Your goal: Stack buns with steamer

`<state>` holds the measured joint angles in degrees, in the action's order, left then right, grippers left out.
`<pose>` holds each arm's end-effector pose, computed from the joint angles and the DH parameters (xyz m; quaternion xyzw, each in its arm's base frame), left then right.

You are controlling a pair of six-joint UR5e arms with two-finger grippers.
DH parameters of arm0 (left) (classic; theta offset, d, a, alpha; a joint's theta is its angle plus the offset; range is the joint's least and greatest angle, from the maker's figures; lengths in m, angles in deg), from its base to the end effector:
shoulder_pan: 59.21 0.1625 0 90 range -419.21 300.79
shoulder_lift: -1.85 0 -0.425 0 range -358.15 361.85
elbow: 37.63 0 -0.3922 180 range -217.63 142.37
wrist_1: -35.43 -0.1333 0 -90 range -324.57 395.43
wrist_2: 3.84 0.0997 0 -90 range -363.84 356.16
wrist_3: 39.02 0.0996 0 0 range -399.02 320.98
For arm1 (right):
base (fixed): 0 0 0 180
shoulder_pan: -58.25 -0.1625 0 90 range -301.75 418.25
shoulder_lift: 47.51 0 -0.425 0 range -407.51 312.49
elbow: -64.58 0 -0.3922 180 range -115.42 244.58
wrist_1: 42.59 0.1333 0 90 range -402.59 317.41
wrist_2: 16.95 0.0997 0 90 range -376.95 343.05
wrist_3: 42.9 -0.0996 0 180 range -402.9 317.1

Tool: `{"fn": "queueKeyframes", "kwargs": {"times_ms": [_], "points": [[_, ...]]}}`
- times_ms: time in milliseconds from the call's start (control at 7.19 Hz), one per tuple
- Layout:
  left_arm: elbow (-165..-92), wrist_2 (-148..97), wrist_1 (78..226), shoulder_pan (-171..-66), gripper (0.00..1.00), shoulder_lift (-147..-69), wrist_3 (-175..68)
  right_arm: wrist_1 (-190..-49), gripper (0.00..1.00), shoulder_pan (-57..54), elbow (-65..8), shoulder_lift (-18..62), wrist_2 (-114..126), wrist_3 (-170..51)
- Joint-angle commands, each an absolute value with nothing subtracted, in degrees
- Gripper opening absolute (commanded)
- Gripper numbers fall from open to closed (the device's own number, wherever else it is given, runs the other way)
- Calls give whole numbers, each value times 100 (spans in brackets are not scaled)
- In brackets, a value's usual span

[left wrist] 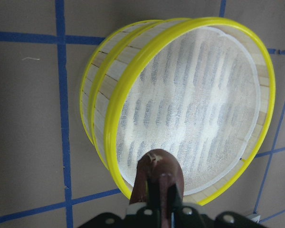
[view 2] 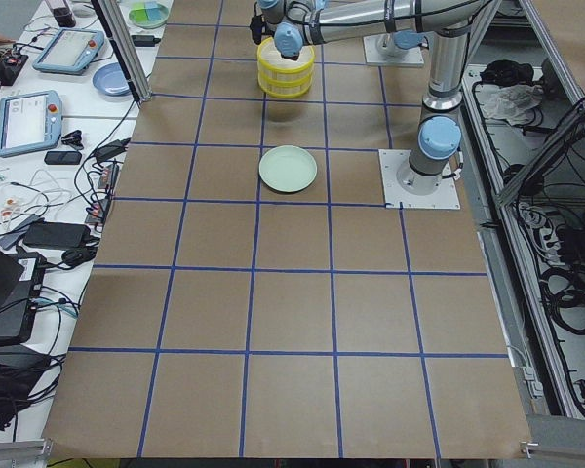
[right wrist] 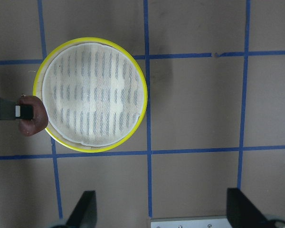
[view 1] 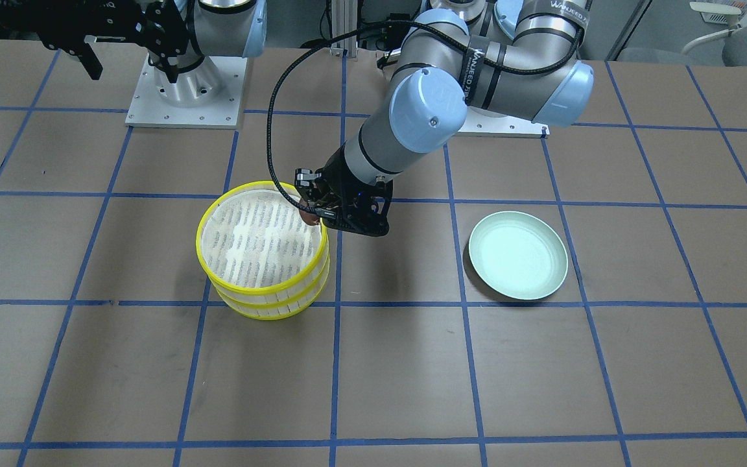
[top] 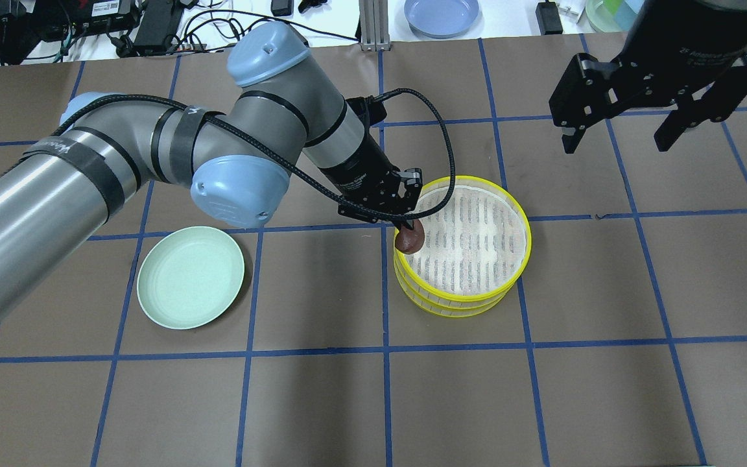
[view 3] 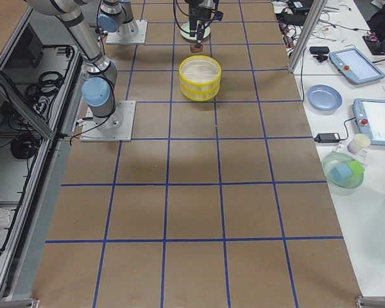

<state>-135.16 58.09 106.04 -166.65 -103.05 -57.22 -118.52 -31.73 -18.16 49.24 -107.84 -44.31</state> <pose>-0.3417 -0.4867 0.3305 0.0129 -0.9697 -0.0987 0.2229 0.1316 -0.4302 0.5798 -0.0125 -0.9999 -0.0004 0.0078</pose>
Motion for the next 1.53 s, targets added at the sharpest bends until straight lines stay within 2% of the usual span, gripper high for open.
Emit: {"fn": "queueKeyframes", "kwargs": {"times_ms": [0, 278, 557, 696, 835, 974, 1391], "points": [[-13528, 5803, 10557, -16784, 0, -10484, -5747, -12588, 100, -3106, -1874, 4917, -10861, -4395], [-13475, 5803, 10548, -16793, 0, -10545, -5747, -12862, 100, -3105, -1944, 4926, -10853, -4369], [-13457, 5786, 9857, -16776, 1, -10756, -6288, -12890, 100, -3114, -2196, 4821, -10887, -4246], [-13457, 5786, 9845, -16776, 11, -10827, -6371, -13047, 100, -3105, -2312, 4794, -10905, -4255], [-13449, 5803, 9828, -16776, 38, -10862, -6676, -13283, 100, -3114, -2374, 4794, -10906, -4255], [-13457, 5847, 9471, -16784, 99, -10862, -7340, -13294, 100, -3114, -2375, 4794, -10914, -4246], [-13448, 6023, 9256, -16374, 100, -10687, -7427, -13295, 100, -3114, -2383, 4794, -10906, -4246]]}}
